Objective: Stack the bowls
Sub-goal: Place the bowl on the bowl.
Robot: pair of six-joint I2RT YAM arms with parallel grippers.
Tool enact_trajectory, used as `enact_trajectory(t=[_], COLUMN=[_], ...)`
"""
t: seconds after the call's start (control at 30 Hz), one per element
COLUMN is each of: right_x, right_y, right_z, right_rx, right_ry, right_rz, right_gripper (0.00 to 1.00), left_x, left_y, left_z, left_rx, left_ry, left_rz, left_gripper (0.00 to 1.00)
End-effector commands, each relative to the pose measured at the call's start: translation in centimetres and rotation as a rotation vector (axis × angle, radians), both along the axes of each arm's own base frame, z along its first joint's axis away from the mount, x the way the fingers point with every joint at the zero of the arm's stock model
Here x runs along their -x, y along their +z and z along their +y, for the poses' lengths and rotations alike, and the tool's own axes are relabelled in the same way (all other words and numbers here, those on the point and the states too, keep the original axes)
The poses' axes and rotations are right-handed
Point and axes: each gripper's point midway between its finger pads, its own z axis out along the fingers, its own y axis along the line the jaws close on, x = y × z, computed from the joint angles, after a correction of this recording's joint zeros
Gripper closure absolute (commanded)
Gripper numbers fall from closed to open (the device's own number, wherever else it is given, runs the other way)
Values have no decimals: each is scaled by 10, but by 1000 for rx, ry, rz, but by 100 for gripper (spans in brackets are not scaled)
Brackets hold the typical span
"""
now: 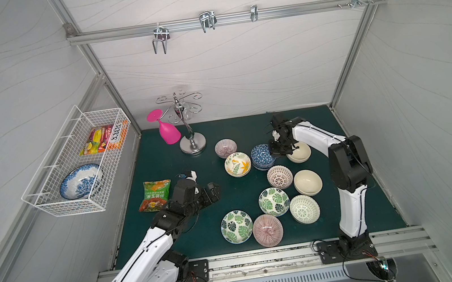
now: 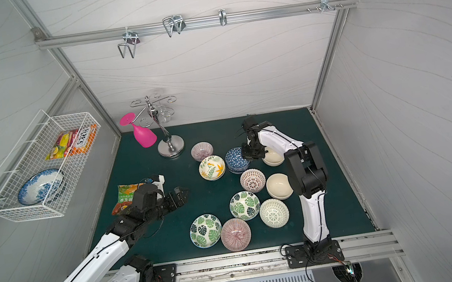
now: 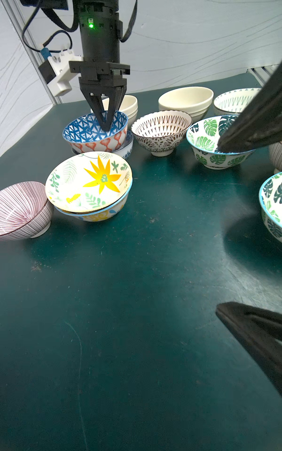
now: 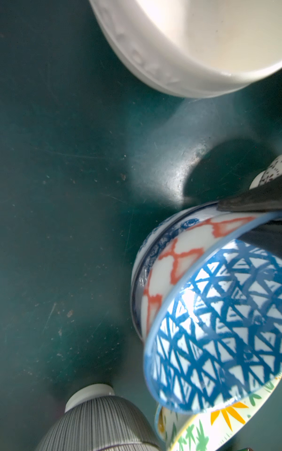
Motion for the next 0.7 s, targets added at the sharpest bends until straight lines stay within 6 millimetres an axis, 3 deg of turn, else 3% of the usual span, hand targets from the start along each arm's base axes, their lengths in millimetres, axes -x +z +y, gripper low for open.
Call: enact_trajectory(t=[0.0, 0.27, 0.43, 0.57, 0.67], right_x=[-5, -2, 2, 8, 9], right_y=[6, 17, 24, 20, 17], right_z=[10, 7, -3, -8, -11], right_rx=[-6, 7, 38, 55, 56], right_ry=[18, 15, 10, 11, 5], right_rz=[-24, -38, -57, -41, -34], right_gripper=[77, 67, 67, 74, 86], left_x=[-8, -9, -8, -8, -7], left_y=[12, 10, 10, 10, 9], left_z=[-4, -1, 0, 1, 1], left_rx=[40, 53, 55, 56, 55], left_ry=[0, 13, 15, 20, 21], left_rz=[-43, -36, -37, -37, -36], left_gripper=[0, 0, 0, 0, 0])
